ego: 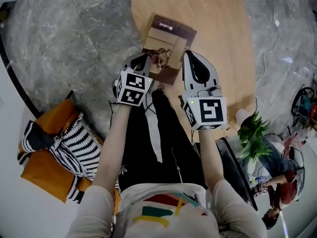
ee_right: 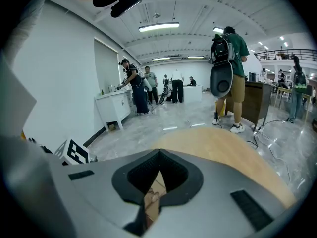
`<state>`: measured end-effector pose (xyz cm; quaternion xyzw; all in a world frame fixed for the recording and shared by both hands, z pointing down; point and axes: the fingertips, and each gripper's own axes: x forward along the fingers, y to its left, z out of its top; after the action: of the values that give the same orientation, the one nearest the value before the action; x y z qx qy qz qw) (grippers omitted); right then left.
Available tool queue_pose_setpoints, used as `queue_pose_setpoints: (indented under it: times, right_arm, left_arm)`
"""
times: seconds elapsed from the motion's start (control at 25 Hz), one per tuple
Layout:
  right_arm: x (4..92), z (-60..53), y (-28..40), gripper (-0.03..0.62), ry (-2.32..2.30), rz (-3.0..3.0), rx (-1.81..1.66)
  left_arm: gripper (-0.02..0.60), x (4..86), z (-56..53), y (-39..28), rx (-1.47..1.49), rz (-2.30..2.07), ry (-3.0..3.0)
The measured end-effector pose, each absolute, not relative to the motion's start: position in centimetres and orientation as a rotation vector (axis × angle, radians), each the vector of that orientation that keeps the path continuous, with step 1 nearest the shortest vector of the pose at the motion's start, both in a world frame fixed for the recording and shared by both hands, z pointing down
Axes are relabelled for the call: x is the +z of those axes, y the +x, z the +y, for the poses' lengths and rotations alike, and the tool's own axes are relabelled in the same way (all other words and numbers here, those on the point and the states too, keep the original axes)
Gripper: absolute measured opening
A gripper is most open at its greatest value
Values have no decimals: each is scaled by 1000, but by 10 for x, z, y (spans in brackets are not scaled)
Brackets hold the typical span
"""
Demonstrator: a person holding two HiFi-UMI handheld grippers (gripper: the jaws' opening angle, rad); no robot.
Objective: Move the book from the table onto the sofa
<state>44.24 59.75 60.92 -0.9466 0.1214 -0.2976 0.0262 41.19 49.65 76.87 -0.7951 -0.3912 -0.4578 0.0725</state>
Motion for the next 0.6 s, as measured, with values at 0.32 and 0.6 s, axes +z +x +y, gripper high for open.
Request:
queue_pose_setpoints:
  times: [0.32, 0.6]
  right_arm:
    - [615, 580, 439, 12, -2915, 506, -952]
    - [623, 589, 448, 12, -2914, 517, -962]
  left_arm:
    - [8, 748, 481, 417, -1256, -1151, -2584]
    - [281, 754, 482, 418, -1424, -1245, -2765]
